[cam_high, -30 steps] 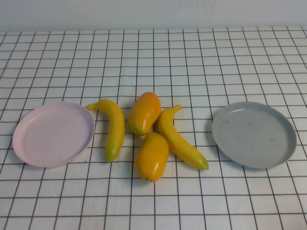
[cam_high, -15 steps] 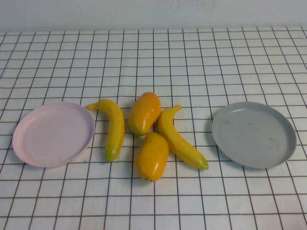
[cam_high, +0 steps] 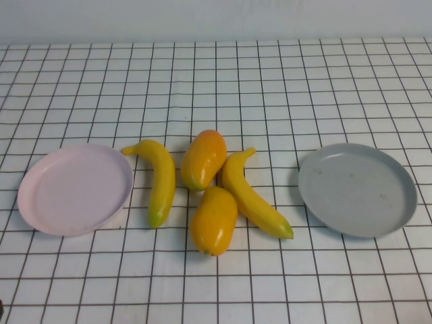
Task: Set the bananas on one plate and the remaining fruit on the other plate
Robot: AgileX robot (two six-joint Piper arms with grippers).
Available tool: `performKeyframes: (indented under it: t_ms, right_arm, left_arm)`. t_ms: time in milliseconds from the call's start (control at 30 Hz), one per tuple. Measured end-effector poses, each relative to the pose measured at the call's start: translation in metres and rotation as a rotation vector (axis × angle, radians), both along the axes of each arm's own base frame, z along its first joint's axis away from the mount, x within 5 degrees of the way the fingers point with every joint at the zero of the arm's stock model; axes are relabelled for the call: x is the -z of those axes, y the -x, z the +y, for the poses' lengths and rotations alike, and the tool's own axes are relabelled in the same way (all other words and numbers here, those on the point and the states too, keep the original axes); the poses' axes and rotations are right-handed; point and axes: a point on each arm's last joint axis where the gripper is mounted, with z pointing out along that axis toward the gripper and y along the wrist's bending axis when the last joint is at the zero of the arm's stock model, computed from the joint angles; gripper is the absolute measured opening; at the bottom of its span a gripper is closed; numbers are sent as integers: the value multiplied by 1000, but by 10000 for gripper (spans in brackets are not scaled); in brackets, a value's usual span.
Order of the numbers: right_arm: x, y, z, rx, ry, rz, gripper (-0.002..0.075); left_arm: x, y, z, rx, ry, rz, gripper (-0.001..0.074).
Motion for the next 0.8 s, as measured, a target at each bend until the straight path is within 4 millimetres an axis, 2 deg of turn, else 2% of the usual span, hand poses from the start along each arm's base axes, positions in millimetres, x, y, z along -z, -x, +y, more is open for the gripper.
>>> performKeyframes:
  t_ms: [800]
  right_arm:
    - [0, 0, 0, 0, 0, 0, -17]
  left_arm:
    - [0, 0, -2, 38, 0, 0, -4]
